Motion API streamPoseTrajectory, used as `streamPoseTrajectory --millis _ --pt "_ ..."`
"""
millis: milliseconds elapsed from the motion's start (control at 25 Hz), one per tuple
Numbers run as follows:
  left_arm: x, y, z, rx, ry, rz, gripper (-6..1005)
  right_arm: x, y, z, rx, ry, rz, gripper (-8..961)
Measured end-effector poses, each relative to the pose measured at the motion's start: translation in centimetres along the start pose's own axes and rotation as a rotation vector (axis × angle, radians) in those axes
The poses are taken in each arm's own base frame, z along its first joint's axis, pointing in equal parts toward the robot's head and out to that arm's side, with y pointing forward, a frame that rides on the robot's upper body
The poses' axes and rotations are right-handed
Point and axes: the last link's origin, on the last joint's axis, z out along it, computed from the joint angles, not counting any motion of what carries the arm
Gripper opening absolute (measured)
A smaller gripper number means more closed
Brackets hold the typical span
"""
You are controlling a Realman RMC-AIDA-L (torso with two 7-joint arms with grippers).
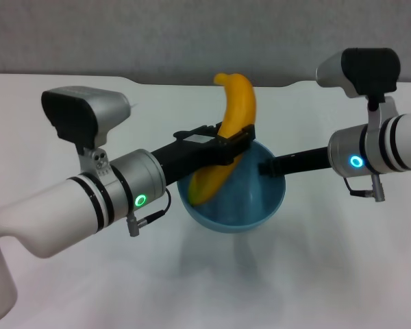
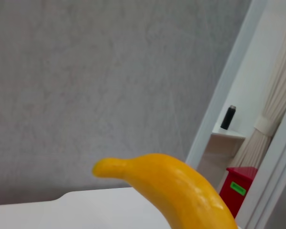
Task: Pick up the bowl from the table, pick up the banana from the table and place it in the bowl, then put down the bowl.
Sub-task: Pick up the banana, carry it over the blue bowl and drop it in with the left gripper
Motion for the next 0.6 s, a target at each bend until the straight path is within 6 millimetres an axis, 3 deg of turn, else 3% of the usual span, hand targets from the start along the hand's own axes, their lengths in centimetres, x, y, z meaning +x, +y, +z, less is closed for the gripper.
streamPoseTrajectory --millis 600 --pt "-0.92 0.57 0.35 -0.020 -0.021 0.027 534 -0.59 0.03 -0.26 0.000 -0.012 -0.011 33"
